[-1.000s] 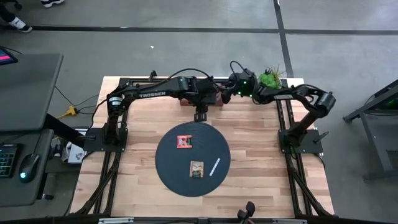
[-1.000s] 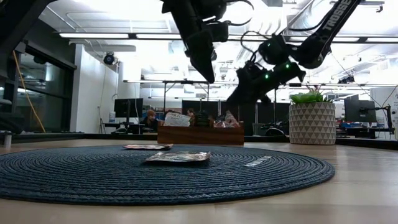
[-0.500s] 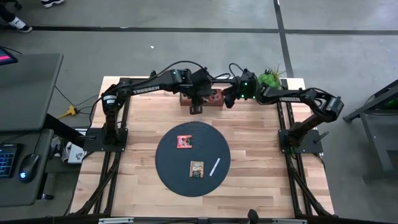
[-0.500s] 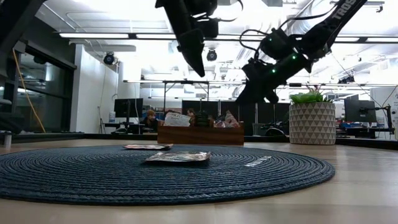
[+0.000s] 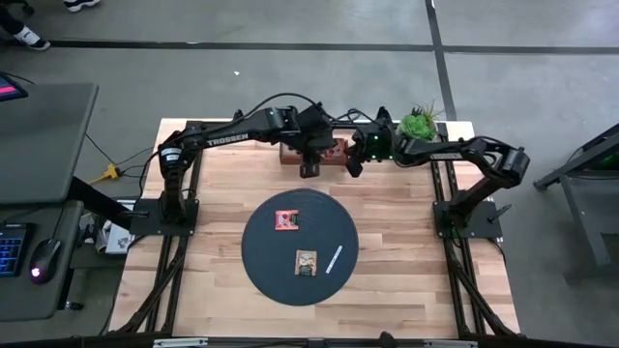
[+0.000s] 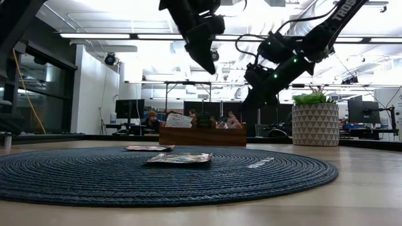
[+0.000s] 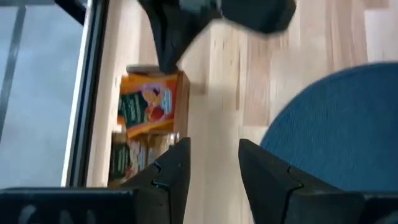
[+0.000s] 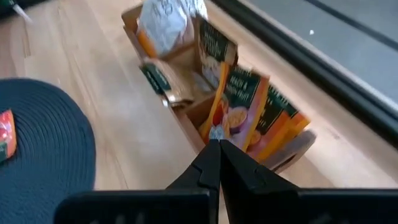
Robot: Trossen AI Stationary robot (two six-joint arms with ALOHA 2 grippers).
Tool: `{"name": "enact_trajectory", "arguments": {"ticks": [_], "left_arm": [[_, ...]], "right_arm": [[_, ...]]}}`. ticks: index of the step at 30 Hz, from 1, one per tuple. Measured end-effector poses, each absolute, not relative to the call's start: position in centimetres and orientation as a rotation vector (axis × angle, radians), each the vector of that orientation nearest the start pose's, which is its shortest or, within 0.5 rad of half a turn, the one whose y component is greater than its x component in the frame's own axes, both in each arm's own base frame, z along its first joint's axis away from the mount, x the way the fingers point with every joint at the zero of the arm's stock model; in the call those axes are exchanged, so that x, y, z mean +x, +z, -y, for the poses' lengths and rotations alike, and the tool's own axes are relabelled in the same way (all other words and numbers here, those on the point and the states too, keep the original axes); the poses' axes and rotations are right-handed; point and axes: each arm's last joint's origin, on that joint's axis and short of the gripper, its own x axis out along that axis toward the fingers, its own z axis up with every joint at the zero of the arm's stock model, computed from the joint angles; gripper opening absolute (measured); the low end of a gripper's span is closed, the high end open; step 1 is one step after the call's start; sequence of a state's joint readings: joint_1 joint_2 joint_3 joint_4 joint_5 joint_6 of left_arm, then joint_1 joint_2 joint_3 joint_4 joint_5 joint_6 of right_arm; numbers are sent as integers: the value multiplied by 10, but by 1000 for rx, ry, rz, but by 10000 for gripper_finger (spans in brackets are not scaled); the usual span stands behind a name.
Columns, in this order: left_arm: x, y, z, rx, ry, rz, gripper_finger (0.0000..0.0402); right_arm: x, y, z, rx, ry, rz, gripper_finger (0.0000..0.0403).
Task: Pick & Place Tea
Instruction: Put the orange tea bag into the right section of the wooden organizer
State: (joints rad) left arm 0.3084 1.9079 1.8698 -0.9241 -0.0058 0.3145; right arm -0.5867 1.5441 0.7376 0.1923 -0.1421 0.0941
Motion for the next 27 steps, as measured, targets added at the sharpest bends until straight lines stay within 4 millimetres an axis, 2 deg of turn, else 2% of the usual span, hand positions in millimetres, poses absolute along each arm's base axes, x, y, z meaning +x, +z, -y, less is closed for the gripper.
{"name": "enact_trajectory", "arguments": {"ticks": [4,8,17,27], "left_arm": [[394,327,-125,137,124,-933,131],[395,327,-124,125,101,-926,131],[396,328,-124,111,85,-901,131],[396,328,-124,96,95,-901,131]], "right_arm": [[261,165,161,314,-453,-601,1],[266,165,158,283,-491,-589,1],[272,145,160,305,-551,-628,0],[275,149,164,307,-642,-548,0]]}}
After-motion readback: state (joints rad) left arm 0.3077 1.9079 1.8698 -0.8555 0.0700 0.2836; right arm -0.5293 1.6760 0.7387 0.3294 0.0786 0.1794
